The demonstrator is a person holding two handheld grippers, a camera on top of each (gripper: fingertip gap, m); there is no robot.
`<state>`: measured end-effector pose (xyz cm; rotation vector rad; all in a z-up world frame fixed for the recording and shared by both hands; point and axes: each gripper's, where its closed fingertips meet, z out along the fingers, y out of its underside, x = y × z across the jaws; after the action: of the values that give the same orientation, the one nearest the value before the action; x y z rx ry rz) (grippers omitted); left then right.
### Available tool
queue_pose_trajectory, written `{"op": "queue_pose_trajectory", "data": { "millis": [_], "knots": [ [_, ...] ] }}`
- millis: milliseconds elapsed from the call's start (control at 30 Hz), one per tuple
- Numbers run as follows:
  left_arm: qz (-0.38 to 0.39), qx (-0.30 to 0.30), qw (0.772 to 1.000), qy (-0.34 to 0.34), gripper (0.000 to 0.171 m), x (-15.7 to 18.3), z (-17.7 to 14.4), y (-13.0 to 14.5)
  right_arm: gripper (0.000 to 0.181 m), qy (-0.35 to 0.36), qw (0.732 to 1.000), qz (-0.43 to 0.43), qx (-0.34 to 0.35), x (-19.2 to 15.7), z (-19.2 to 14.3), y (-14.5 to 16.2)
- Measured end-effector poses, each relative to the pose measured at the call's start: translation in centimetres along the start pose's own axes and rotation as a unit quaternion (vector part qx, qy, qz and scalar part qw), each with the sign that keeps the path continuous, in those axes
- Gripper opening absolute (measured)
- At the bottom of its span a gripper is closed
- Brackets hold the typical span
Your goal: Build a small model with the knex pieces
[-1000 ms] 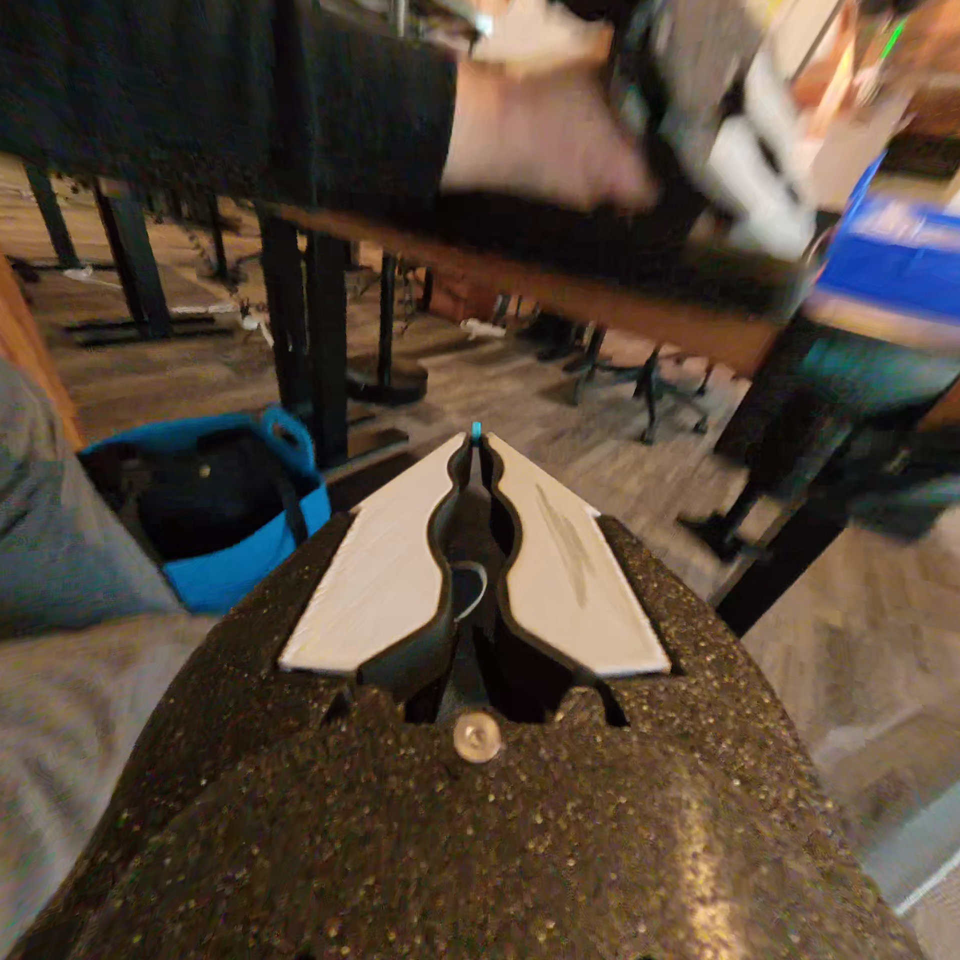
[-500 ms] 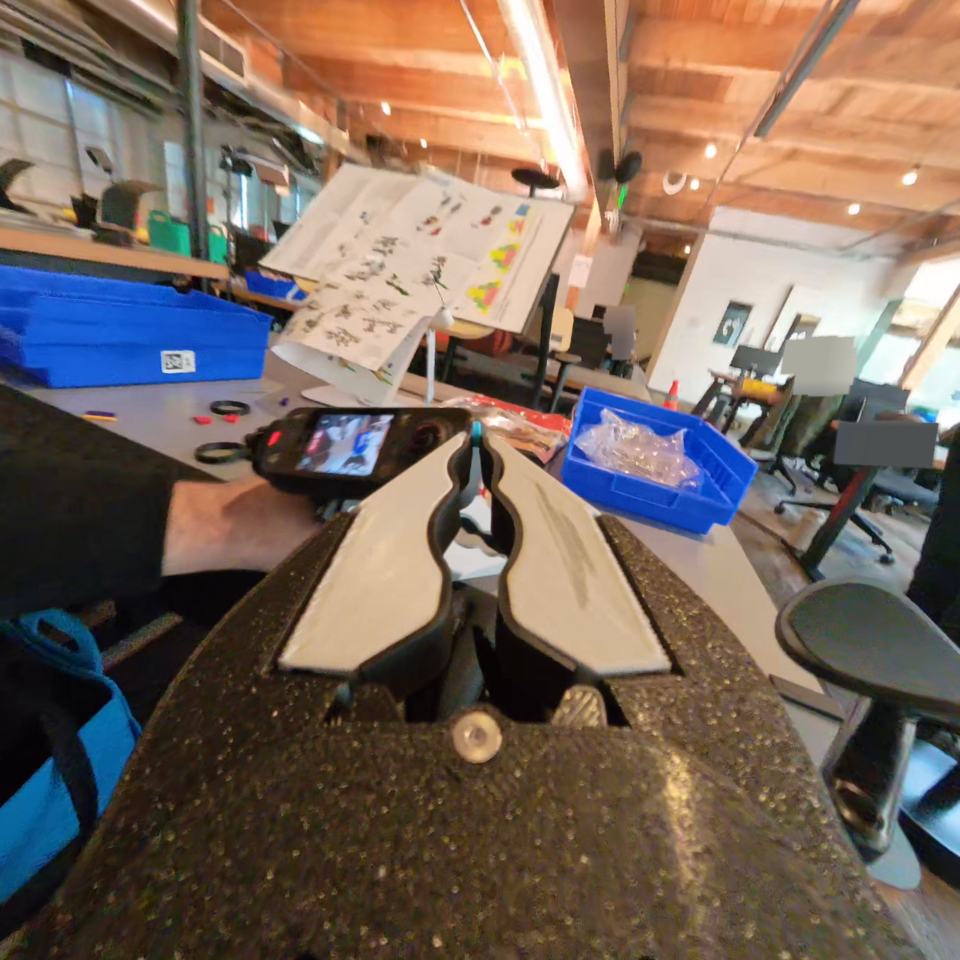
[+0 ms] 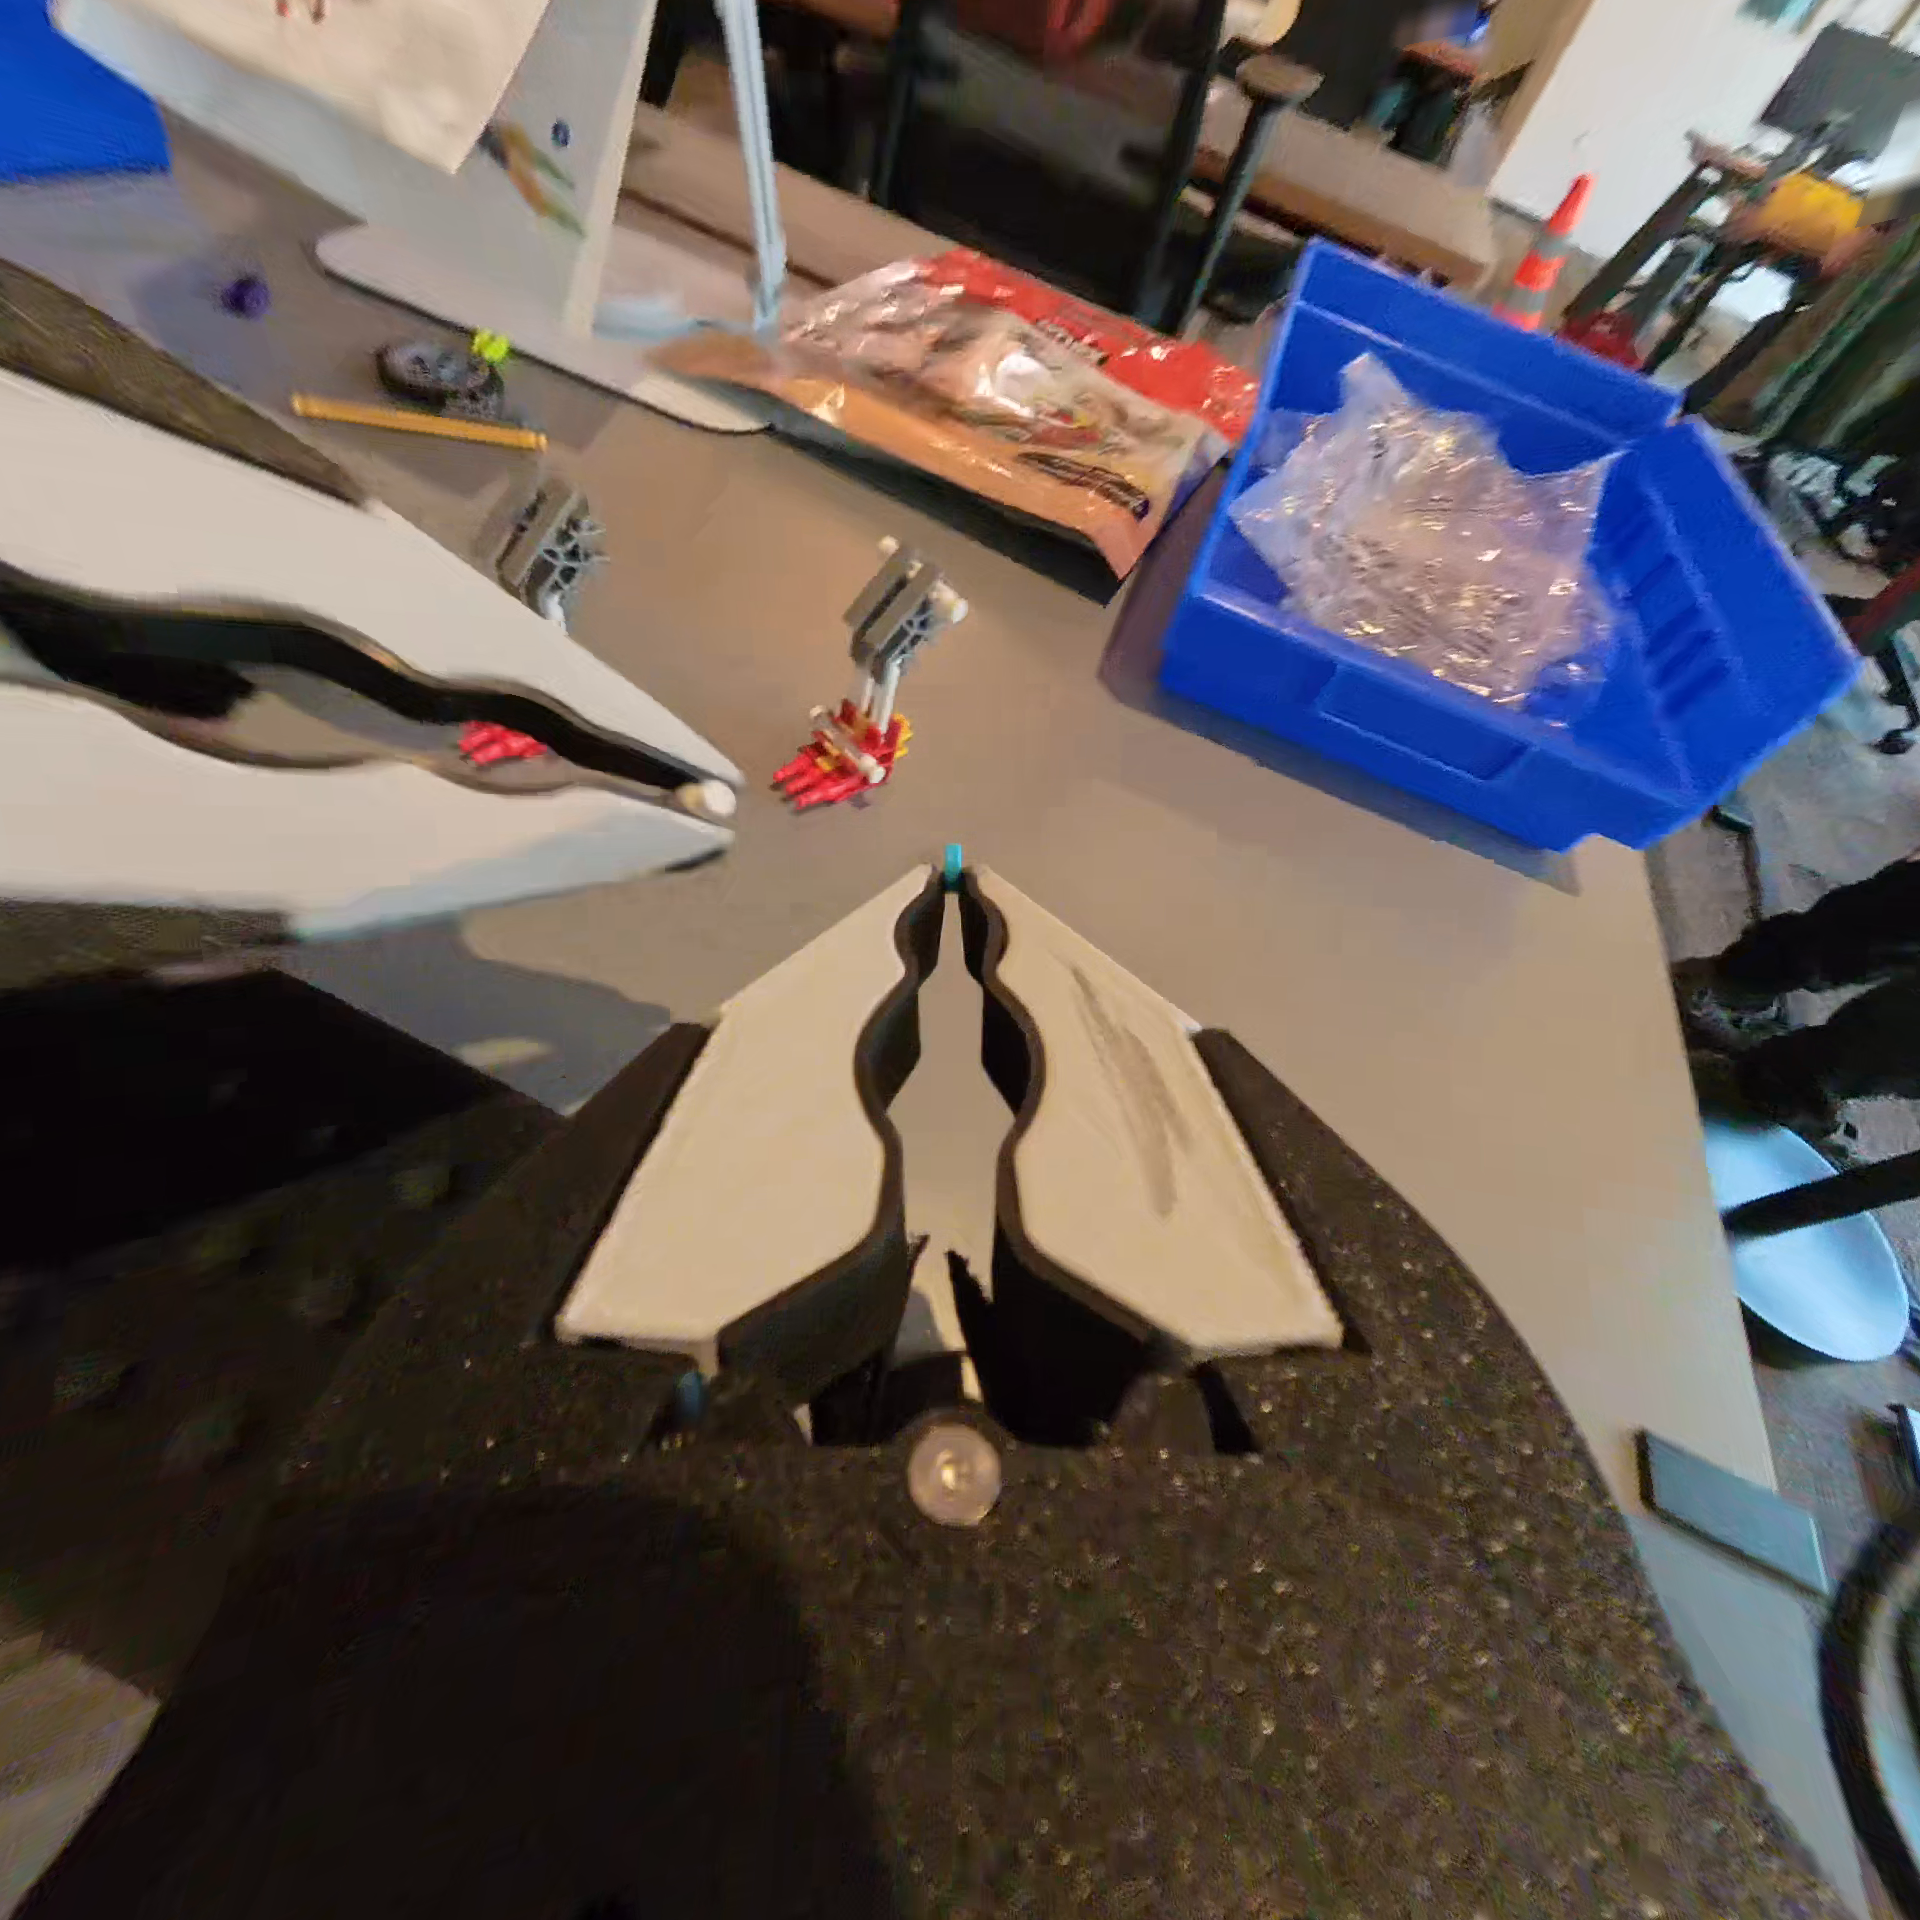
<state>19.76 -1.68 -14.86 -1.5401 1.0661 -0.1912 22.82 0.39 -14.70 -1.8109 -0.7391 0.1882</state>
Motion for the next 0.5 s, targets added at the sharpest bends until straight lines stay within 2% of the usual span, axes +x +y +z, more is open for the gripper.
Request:
{"op": "queue_pose_trajectory", "data": {
  "millis": [133,200,333,400,500],
  "knots": [
    [0.034,0.009,0.999,0.003,0.004,-3.3,-3.4,1.5,0.002,-0.026,0.997,-0.028,-0.066,-0.6,3.7,1.4],
    [0.069,0.008,0.997,-0.025,0.004,-6.3,-5.2,2.4,0.002,-0.032,0.994,-0.042,-0.100,-0.6,5.6,2.6],
    [0.056,0.030,0.998,-0.028,0.004,-10.8,-7.7,3.4,0.002,-0.039,0.987,-0.079,-0.137,-0.5,7.4,4.1],
    [0.047,0.041,0.998,-0.032,0.004,-11.4,-7.9,3.9,0.002,-0.047,0.986,-0.075,-0.143,-0.6,7.5,4.4],
    [0.054,0.024,0.998,-0.018,0.005,-10.2,-7.2,5.1,0.002,-0.054,0.984,-0.071,-0.156,-0.7,7.3,4.9]
  ]
}}
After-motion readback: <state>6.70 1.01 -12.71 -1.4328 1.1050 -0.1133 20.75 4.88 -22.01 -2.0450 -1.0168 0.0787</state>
